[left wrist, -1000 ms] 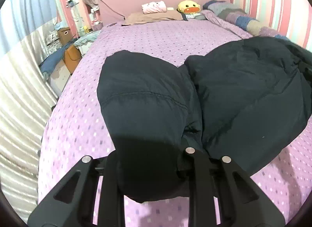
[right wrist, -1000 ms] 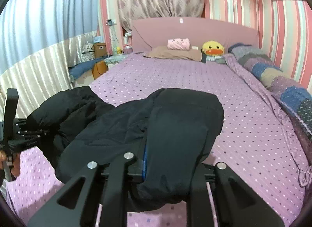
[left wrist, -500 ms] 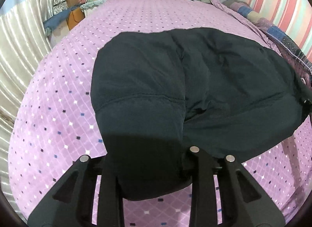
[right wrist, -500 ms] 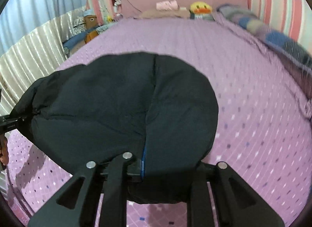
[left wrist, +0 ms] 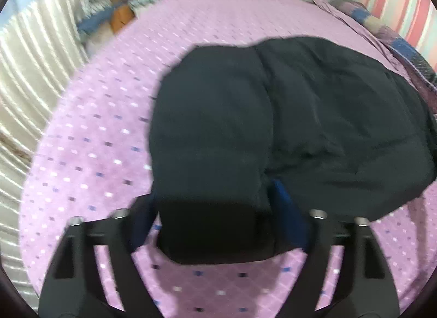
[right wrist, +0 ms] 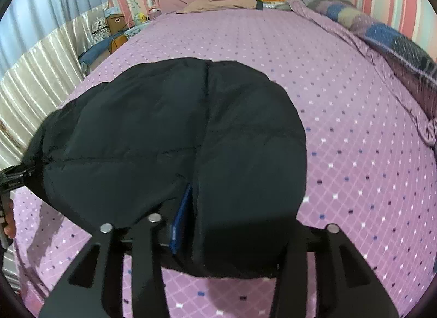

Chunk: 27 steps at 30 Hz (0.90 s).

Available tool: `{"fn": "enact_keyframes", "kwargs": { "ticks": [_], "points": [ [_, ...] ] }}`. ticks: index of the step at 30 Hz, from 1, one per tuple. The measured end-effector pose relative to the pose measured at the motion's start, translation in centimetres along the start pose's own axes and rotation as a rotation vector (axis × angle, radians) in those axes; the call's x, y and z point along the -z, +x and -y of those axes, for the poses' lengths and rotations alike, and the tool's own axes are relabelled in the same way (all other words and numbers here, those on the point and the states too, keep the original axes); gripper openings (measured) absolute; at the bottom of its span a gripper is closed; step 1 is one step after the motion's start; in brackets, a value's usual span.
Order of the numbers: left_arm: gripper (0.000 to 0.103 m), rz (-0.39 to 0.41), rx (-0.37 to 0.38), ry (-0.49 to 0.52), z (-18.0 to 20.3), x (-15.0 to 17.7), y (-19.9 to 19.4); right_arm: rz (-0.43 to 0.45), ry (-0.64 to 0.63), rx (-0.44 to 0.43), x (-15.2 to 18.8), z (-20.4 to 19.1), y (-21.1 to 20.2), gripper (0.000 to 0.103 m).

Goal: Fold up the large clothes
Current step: 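Lower the folded jacket onto the bed and open both tools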

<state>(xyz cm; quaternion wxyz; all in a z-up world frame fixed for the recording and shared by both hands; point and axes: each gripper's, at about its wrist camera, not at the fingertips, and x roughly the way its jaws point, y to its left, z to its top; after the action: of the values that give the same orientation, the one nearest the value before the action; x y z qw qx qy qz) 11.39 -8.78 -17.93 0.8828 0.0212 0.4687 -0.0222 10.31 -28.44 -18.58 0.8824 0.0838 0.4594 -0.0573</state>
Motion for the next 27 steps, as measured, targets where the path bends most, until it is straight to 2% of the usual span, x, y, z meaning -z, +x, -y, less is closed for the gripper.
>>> {"fn": "enact_keyframes", "kwargs": {
  "ticks": [6,12,14,15,16,18,20,24,27],
  "points": [
    [0.093,0.028,-0.025,-0.064,-4.4,0.8,-2.1,0.000,0.075,-0.038,1.0,0.9,-0.9,0.047],
    [0.094,-0.015,-0.048,-0.102,-6.2,1.7,-0.6,-0.050,0.069,0.000,2.4,1.0,-0.2,0.054],
    [0.094,-0.020,-0.055,-0.096,-6.1,1.9,-0.4,-0.062,0.063,0.046,2.7,1.5,-0.3,0.069],
    [0.094,-0.023,-0.054,-0.094,-6.2,2.0,-0.4,-0.044,0.057,0.112,2.7,2.3,-0.9,0.089],
    [0.094,-0.022,-0.051,-0.094,-6.2,2.1,-0.4,-0.029,0.059,0.121,2.7,3.0,-1.4,0.094],
    [0.094,-0.019,-0.052,-0.093,-6.1,2.1,-0.4,0.013,0.125,0.157,2.5,5.6,-3.0,0.094],
    [0.094,-0.015,-0.056,-0.084,-5.8,2.0,-0.4,0.018,0.158,0.186,2.2,7.1,-3.8,0.094],
    [0.096,-0.011,-0.064,-0.082,-5.3,1.5,0.2,0.053,0.106,0.167,1.6,5.6,-4.2,0.094],
    [0.096,-0.022,-0.048,-0.116,-5.8,1.5,0.6,0.022,0.074,0.173,2.3,3.9,-2.1,0.094]
  ]
}}
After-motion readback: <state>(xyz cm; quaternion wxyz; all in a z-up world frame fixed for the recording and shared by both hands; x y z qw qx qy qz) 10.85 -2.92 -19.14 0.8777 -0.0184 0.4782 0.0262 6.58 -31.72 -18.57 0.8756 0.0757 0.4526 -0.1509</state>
